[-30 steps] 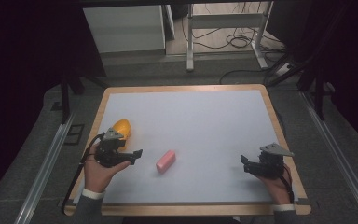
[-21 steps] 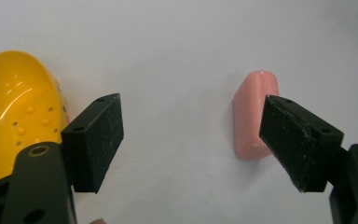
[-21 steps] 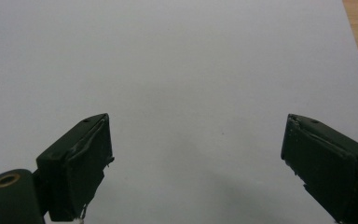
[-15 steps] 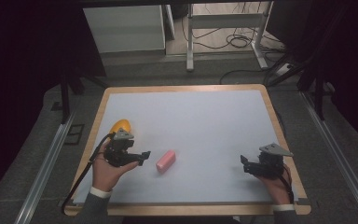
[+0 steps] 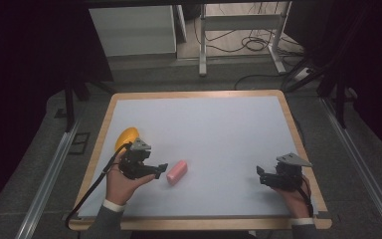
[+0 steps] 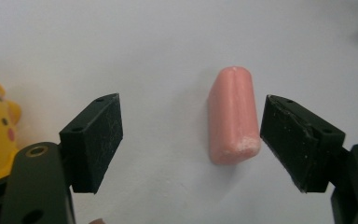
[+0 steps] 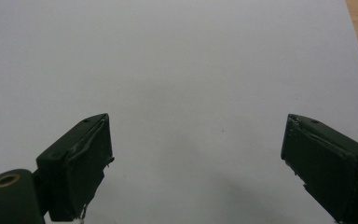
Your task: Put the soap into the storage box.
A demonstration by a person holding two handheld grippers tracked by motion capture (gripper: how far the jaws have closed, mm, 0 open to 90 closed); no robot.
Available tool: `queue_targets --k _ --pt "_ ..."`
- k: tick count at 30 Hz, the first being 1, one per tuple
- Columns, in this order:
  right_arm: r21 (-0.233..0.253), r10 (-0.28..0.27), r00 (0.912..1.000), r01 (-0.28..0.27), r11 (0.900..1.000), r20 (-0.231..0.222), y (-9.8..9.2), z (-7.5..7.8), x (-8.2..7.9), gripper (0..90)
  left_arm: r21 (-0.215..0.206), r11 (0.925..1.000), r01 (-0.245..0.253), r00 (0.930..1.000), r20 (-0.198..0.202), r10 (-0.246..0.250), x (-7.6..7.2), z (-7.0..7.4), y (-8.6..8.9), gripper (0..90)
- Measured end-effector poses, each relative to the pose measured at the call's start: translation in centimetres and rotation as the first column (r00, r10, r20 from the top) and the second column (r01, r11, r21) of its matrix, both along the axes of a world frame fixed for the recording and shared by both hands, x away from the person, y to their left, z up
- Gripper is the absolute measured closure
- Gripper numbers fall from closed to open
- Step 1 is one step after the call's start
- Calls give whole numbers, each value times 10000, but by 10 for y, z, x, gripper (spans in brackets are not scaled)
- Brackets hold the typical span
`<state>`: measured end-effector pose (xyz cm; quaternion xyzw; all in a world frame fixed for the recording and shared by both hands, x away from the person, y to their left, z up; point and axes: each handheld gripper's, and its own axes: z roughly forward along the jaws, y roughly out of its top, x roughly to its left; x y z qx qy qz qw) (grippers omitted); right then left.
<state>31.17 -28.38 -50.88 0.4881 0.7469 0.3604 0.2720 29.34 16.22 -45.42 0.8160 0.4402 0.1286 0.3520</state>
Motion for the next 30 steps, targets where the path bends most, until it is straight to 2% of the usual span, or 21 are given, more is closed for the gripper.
queue_targets --k 16,21,22,23,27,29,30 --pt "-49 -5 10000 5 10000 -25 0 -1 0 85 -138 9995 293 9986 -437 -299 5 -14 -19 217" --pt "-60 -27 10000 27 10000 -36 0 -1 1 85 -77 9992 393 9968 -700 -398 8 -21 -25 217" --pt "-55 -26 10000 26 10000 -36 0 -1 1 85 -74 9991 429 9966 -694 -434 9 -22 -26 218" --pt "-54 -33 10000 33 10000 -39 0 -1 1 85 122 9988 480 9965 -692 -470 9 -23 -30 219" --pt "-37 -42 10000 42 10000 -35 -1 -1 1 85 155 9978 640 9957 -675 -628 10 -21 -38 220" --pt "-36 -49 10000 49 10000 -36 -1 -1 1 85 1 9980 625 9952 -754 -623 13 -21 -39 222" --pt "-33 -58 10000 58 10000 -35 -1 -1 1 85 93 9983 571 9955 -768 -562 13 -22 -40 223"
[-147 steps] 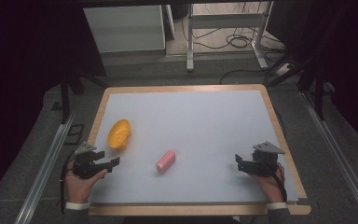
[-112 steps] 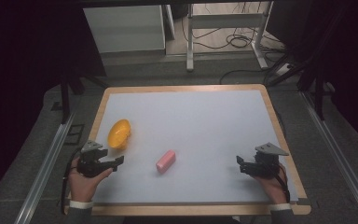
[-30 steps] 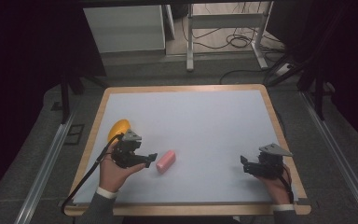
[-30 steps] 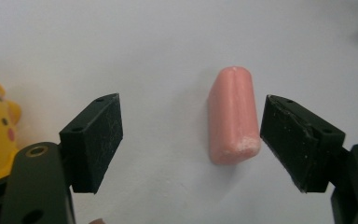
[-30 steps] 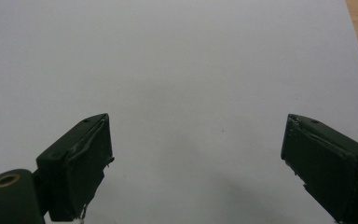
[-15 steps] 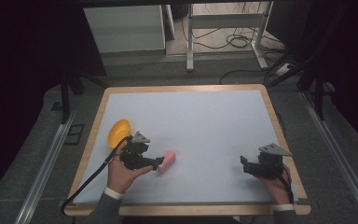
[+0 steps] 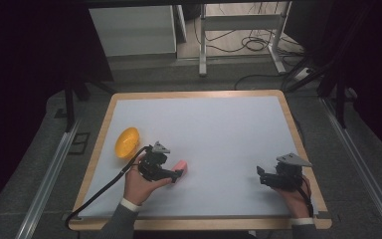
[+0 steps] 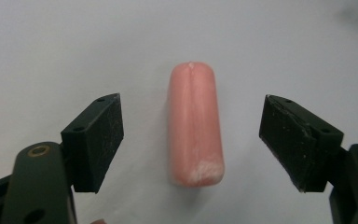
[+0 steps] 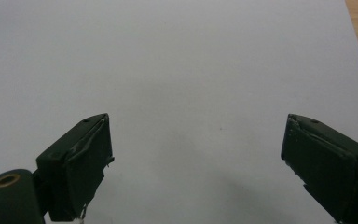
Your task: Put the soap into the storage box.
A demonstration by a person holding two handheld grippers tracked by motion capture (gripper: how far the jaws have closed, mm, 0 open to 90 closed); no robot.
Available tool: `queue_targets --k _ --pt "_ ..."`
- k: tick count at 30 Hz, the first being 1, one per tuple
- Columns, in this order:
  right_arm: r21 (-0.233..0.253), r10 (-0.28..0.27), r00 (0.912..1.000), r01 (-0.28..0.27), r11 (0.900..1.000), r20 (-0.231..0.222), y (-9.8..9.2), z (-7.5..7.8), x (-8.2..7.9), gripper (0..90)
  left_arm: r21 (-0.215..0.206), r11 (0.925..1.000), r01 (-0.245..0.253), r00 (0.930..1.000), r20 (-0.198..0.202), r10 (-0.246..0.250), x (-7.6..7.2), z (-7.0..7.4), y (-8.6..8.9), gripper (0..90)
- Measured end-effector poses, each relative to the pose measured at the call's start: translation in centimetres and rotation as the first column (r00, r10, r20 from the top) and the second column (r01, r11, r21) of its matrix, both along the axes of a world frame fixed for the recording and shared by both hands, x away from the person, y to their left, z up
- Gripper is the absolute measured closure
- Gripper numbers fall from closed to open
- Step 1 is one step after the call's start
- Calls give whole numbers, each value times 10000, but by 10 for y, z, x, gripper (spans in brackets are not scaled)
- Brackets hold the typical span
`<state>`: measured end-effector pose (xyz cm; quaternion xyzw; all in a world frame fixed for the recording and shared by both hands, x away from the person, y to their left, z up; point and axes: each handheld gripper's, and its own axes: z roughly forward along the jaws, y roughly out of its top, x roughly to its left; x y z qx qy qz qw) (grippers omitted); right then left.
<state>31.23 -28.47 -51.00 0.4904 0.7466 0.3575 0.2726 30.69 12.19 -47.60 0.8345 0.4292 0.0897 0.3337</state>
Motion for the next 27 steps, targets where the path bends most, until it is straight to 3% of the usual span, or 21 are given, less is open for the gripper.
queue_targets --k 13,27 --pt "-24 -39 10000 39 10000 2 -1 0 0 85 355 9994 42 9995 -326 -30 8 -15 -16 283" --pt "-39 -26 10000 26 10000 -14 -2 -1 0 85 240 9997 -68 9967 -807 87 12 -32 -17 432"
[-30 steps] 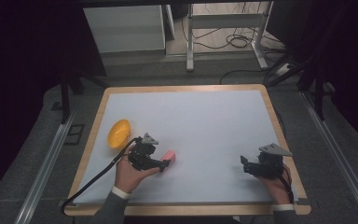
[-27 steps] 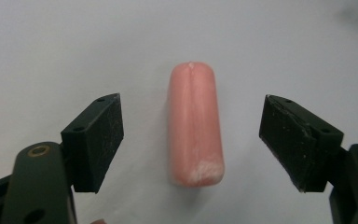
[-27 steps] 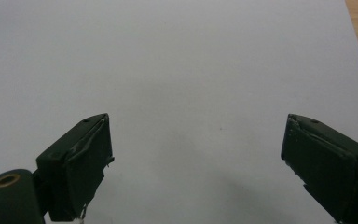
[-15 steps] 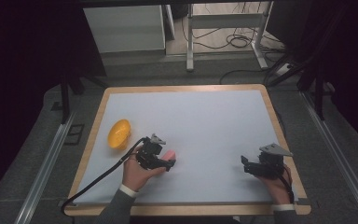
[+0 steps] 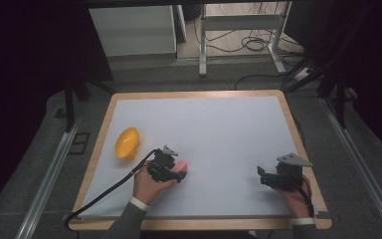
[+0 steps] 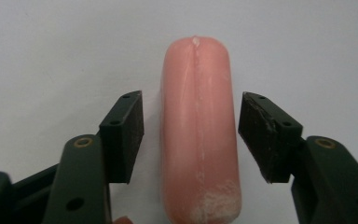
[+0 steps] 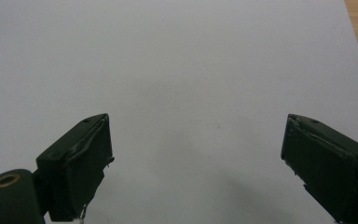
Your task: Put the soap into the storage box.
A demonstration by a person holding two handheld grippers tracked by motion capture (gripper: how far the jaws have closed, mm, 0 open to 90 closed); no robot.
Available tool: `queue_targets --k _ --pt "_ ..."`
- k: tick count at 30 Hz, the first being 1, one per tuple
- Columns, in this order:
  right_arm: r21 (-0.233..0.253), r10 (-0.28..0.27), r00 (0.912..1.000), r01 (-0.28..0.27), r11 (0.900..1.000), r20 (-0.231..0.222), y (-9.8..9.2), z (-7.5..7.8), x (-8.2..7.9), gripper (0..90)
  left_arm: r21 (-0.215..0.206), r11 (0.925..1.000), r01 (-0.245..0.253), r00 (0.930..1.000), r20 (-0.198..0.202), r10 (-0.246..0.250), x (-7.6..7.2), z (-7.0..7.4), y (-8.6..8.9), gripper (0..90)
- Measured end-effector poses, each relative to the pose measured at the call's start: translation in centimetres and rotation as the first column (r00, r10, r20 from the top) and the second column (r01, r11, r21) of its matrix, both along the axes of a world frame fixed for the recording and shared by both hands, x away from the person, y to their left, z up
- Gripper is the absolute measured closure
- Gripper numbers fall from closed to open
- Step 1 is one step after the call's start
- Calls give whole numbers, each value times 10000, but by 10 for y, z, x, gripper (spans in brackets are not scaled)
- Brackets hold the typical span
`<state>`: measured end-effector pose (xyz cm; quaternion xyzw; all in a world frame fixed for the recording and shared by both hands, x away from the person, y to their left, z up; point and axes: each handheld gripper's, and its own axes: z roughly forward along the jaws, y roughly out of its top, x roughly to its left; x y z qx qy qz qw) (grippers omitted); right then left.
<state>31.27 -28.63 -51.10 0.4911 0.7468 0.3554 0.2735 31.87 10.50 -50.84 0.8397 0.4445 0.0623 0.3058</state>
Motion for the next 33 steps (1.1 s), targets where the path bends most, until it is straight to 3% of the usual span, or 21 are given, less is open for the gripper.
queue_targets --k 9,18,33 --pt "-15 2 10000 -2 10000 1 0 0 0 85 120 9998 -176 9998 -121 177 1 -4 -1 588" --pt "-35 -50 10000 50 10000 -28 0 -1 0 85 112 9999 -86 10000 46 86 -1 -3 -1 597" --pt "21 78 9999 -78 10000 142 0 1 -1 85 -426 9988 -232 9974 678 261 -7 18 15 599"
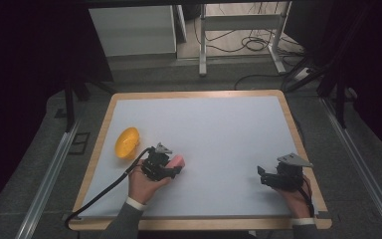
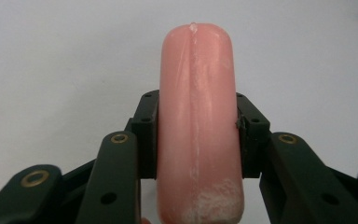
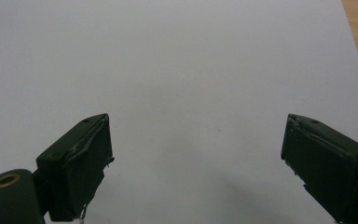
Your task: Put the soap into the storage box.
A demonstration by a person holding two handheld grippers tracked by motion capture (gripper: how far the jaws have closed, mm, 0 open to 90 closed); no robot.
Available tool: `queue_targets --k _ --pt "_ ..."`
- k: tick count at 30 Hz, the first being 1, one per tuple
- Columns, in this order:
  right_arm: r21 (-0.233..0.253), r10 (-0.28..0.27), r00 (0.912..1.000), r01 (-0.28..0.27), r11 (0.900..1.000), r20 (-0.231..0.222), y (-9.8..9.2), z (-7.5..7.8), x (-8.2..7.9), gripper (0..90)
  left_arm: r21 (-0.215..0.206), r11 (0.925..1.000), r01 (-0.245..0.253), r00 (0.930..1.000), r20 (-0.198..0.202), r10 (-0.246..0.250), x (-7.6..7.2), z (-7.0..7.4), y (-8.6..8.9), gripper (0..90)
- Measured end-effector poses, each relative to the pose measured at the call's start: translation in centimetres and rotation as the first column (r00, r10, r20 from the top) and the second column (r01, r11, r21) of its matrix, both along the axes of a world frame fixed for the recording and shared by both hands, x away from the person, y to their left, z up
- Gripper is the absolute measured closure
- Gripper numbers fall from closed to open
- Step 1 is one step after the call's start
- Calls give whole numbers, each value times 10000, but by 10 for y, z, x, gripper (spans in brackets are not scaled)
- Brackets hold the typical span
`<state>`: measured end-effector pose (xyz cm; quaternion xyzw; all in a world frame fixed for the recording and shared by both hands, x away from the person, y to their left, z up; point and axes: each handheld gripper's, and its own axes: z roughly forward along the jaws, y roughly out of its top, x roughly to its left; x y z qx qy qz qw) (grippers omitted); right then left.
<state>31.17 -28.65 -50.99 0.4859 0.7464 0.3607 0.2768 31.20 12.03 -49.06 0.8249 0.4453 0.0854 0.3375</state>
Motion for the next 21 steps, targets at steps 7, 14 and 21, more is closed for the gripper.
queue_targets --k 7,14,21 --pt "-33 -25 10000 25 10000 -6 0 0 0 85 -105 9999 -121 9997 203 123 -2 7 8 599" --pt "-29 -14 10000 14 10000 -25 0 0 0 84 -279 9994 -199 9992 335 208 -2 10 16 599" --pt "-33 -43 10000 43 10000 -21 0 -1 0 84 -350 9987 -361 9979 521 379 -4 15 21 599"
